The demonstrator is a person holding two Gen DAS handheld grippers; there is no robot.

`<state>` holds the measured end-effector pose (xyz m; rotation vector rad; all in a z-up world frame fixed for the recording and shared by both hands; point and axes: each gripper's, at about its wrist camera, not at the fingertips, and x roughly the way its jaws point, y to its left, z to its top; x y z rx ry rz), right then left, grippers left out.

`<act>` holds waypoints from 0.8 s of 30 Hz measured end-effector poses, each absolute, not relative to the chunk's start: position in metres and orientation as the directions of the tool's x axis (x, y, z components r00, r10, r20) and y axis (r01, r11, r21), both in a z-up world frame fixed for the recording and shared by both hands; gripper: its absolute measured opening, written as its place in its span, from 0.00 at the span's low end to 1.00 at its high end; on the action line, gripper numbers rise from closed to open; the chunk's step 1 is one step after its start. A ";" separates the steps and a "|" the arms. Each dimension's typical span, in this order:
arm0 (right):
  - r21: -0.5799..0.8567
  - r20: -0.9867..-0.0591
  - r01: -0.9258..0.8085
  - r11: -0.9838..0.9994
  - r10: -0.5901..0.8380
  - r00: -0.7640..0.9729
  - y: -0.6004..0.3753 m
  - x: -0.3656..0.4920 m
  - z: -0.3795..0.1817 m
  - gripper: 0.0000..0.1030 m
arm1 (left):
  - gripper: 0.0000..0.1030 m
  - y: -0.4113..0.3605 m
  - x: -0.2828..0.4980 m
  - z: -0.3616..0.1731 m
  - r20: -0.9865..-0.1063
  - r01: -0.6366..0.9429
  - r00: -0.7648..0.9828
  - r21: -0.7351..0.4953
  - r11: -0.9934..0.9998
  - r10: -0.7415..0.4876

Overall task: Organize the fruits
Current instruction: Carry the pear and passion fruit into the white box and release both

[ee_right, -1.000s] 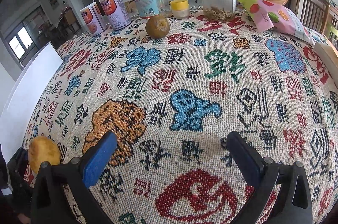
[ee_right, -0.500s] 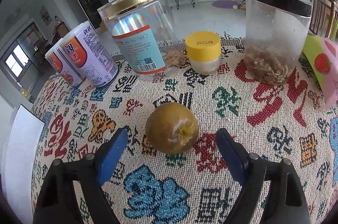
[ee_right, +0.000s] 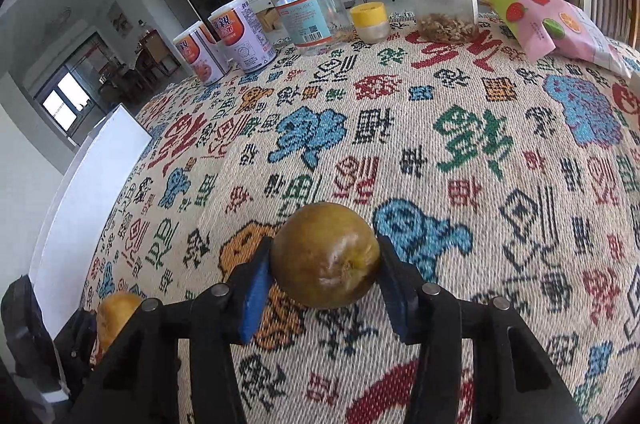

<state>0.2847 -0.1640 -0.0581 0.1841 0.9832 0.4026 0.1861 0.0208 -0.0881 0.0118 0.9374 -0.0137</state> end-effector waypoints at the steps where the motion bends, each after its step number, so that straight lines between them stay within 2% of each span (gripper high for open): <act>1: 0.329 -0.772 -0.243 0.913 0.408 0.488 -0.171 0.262 -0.059 0.48 | 1.00 0.021 0.186 -0.088 -0.806 0.017 0.592 0.004 1.000 -0.006; 7: 0.373 -0.747 -0.182 0.910 0.411 0.523 -0.201 0.164 -0.065 0.49 | 1.00 0.021 0.186 -0.088 -0.806 0.017 0.592 0.004 1.000 -0.007; 12: 0.346 -0.729 -0.213 0.914 0.405 0.552 -0.193 0.147 -0.069 0.49 | 1.00 0.021 0.186 -0.088 -0.806 0.017 0.592 0.004 1.000 -0.007; 17: 0.384 -0.697 -0.212 0.899 0.433 0.572 -0.198 0.145 -0.071 0.49 | 0.97 0.023 0.183 -0.085 -0.799 0.035 0.600 -0.028 0.999 -0.043; 18: 0.384 -0.696 -0.213 0.898 0.433 0.573 -0.198 0.144 -0.071 0.49 | 0.88 0.025 0.181 -0.083 -0.790 0.050 0.610 -0.049 0.998 -0.069; 20: 0.393 -0.693 -0.212 0.895 0.440 0.571 -0.199 0.144 -0.073 0.49 | 0.65 0.028 0.176 -0.079 -0.775 0.063 0.625 -0.062 0.996 -0.088; 24: 0.422 -0.681 -0.206 0.883 0.459 0.570 -0.202 0.145 -0.072 0.49 | 0.64 0.035 0.166 -0.073 -0.784 0.056 0.611 -0.095 0.994 -0.109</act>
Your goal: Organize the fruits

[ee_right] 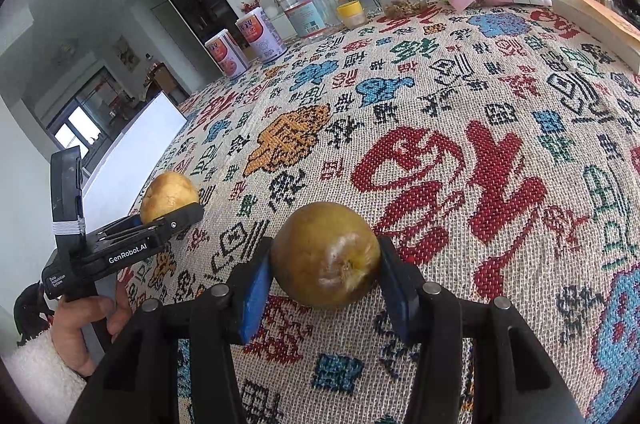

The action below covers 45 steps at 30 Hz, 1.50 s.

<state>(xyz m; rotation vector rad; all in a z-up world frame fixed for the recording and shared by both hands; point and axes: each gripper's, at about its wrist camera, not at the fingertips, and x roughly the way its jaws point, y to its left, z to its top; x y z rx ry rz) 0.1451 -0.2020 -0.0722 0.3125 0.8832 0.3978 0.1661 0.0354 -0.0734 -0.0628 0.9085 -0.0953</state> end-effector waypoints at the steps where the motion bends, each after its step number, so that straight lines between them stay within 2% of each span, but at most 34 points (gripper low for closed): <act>1: 0.424 -0.681 -0.206 0.882 0.460 0.570 -0.202 0.145 -0.073 0.49 | 0.64 0.040 0.162 -0.070 -0.782 0.050 0.610 -0.119 0.992 -0.125; 5: 0.435 -0.676 -0.205 0.877 0.468 0.569 -0.204 0.147 -0.072 0.49 | 0.64 0.064 0.128 -0.030 -0.757 0.038 0.620 -0.231 0.972 -0.204; 10: 0.366 -0.717 -0.220 0.904 0.425 0.552 -0.187 0.145 -0.065 0.49 | 0.64 0.138 0.070 0.063 -0.662 0.004 0.694 -0.389 0.921 -0.283; 13: 0.385 -0.708 -0.308 0.870 0.493 0.505 -0.147 0.146 -0.046 0.49 | 0.65 0.205 0.048 0.108 -0.624 -0.089 0.751 -0.421 0.903 -0.217; 16: 0.385 -0.689 -0.470 0.794 0.586 0.426 -0.073 0.146 -0.015 0.49 | 0.65 0.273 0.044 0.127 -0.633 -0.215 0.768 -0.393 0.894 -0.094; 20: 0.413 -0.658 -0.644 0.644 0.700 0.278 0.038 0.149 0.027 0.49 | 0.65 0.354 0.058 0.100 -0.722 -0.411 0.691 -0.351 0.841 0.037; 23: 0.417 -0.657 -0.710 0.568 0.728 0.197 0.116 0.159 0.047 0.49 | 0.65 0.383 0.078 0.061 -0.802 -0.482 0.595 -0.310 0.820 0.047; 26: 0.386 -0.691 -0.733 0.560 0.702 0.173 0.183 0.181 0.055 0.49 | 0.65 0.385 0.099 0.025 -0.856 -0.487 0.517 -0.280 0.827 0.015; 30: 0.318 -0.765 -0.736 0.598 0.620 0.173 0.247 0.216 0.050 0.49 | 0.65 0.377 0.120 0.000 -0.884 -0.474 0.467 -0.248 0.845 0.002; 33: 0.273 -0.816 -0.727 0.630 0.552 0.172 0.279 0.238 0.037 0.49 | 0.66 0.378 0.129 -0.008 -0.890 -0.483 0.455 -0.220 0.848 0.029; 36: 0.223 -0.831 -0.721 0.655 0.515 0.210 0.296 0.250 0.026 0.50 | 0.72 0.383 0.137 -0.007 -0.874 -0.491 0.484 -0.219 0.843 0.055; 38: 0.220 -0.819 -0.716 0.663 0.524 0.234 0.303 0.255 0.028 0.55 | 0.77 0.384 0.138 -0.005 -0.864 -0.488 0.499 -0.222 0.844 0.061; 40: 0.236 -0.812 -0.691 0.683 0.529 0.246 0.303 0.261 0.031 0.69 | 0.78 0.382 0.137 0.002 -0.852 -0.473 0.520 -0.225 0.852 0.064; 41: 0.243 -0.802 -0.679 0.692 0.537 0.260 0.300 0.263 0.035 0.70 | 0.79 0.380 0.134 0.007 -0.840 -0.462 0.538 -0.223 0.858 0.071; 43: 0.251 -0.781 -0.669 0.700 0.554 0.287 0.291 0.262 0.045 0.75 | 0.89 0.376 0.122 0.022 -0.807 -0.444 0.580 -0.201 0.873 0.110; 44: 0.244 -0.776 -0.664 0.706 0.553 0.303 0.285 0.261 0.051 0.78 | 0.90 0.371 0.116 0.029 -0.789 -0.441 0.599 -0.180 0.879 0.139; 45: 0.230 -0.774 -0.659 0.716 0.546 0.323 0.279 0.258 0.057 0.85 | 0.93 0.366 0.112 0.037 -0.770 -0.442 0.614 -0.155 0.883 0.172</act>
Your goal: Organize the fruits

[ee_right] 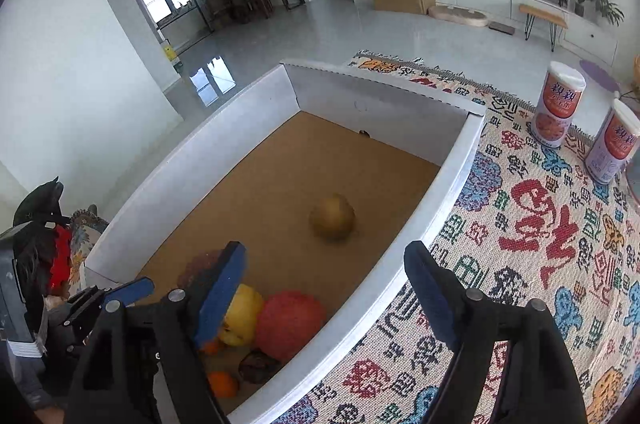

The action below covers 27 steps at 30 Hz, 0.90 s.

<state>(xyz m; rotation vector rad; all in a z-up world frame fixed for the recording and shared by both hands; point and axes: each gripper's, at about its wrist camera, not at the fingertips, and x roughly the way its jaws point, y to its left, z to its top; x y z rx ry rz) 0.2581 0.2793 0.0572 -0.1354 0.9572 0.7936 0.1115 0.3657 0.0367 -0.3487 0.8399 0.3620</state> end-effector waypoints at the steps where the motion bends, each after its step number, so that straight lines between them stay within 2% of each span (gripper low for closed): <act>1: 0.218 -0.773 -0.657 0.722 0.539 0.335 0.274 0.255 0.064 0.89 | 0.95 0.360 0.106 0.045 -0.752 -0.453 0.622 -0.119 0.884 0.218; 4: 0.196 -0.782 -0.665 0.721 0.524 0.338 0.263 0.245 0.078 0.92 | 0.97 0.344 0.090 0.064 -0.709 -0.511 0.608 -0.005 0.860 0.357; 7: 0.173 -0.799 -0.679 0.713 0.505 0.327 0.256 0.229 0.090 0.93 | 0.99 0.336 0.075 0.072 -0.704 -0.579 0.563 0.037 0.814 0.433; 14: 0.109 -0.837 -0.737 0.667 0.461 0.293 0.261 0.179 0.099 0.95 | 0.99 0.358 0.047 0.070 -0.802 -0.623 0.429 0.071 0.779 0.416; 19: 0.078 -0.850 -0.769 0.635 0.445 0.281 0.273 0.150 0.100 0.95 | 0.99 0.363 0.021 0.075 -0.787 -0.671 0.389 0.115 0.733 0.480; 27: 0.034 -0.874 -0.790 0.612 0.402 0.274 0.291 0.131 0.096 0.95 | 0.99 0.371 0.004 0.078 -0.791 -0.693 0.399 0.071 0.717 0.464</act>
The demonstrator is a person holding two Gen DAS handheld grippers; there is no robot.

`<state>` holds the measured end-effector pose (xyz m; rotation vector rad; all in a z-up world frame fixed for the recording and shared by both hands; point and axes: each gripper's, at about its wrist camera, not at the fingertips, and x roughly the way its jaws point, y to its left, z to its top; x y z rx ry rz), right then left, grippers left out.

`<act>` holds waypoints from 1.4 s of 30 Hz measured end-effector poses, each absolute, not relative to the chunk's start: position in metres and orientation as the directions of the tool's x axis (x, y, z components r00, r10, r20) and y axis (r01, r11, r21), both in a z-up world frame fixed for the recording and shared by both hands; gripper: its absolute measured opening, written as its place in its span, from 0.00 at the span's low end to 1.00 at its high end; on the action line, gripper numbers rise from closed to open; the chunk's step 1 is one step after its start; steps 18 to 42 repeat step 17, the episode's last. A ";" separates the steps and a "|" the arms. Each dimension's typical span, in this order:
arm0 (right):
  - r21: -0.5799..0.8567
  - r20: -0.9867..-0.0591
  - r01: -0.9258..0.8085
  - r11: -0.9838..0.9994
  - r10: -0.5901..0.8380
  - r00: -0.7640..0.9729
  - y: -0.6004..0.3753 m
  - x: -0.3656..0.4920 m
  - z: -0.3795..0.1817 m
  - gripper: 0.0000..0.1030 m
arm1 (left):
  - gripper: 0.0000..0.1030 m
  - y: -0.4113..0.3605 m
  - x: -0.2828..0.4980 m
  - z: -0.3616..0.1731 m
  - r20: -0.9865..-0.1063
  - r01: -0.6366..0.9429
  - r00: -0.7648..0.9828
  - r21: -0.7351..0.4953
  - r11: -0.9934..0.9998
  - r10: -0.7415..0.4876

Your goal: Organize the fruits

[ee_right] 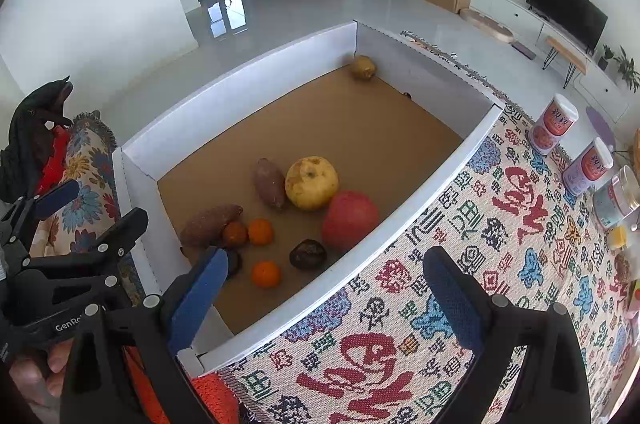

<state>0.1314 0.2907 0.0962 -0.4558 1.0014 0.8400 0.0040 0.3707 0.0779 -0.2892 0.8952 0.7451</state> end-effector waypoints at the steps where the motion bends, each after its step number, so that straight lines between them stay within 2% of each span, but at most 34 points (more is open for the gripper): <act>1: 0.039 -0.875 -0.790 0.612 0.402 0.269 0.291 0.131 0.096 0.95 | 0.99 0.371 0.003 0.078 -0.793 -0.694 0.400 0.065 0.717 0.459; 15: 0.032 -0.879 -0.787 0.615 0.392 0.270 0.297 0.126 0.097 0.95 | 0.99 0.374 0.001 0.077 -0.804 -0.691 0.414 0.028 0.722 0.427; 42: 0.033 -0.880 -0.789 0.613 0.393 0.268 0.297 0.125 0.096 0.95 | 0.99 0.373 0.002 0.077 -0.802 -0.691 0.409 0.040 0.722 0.436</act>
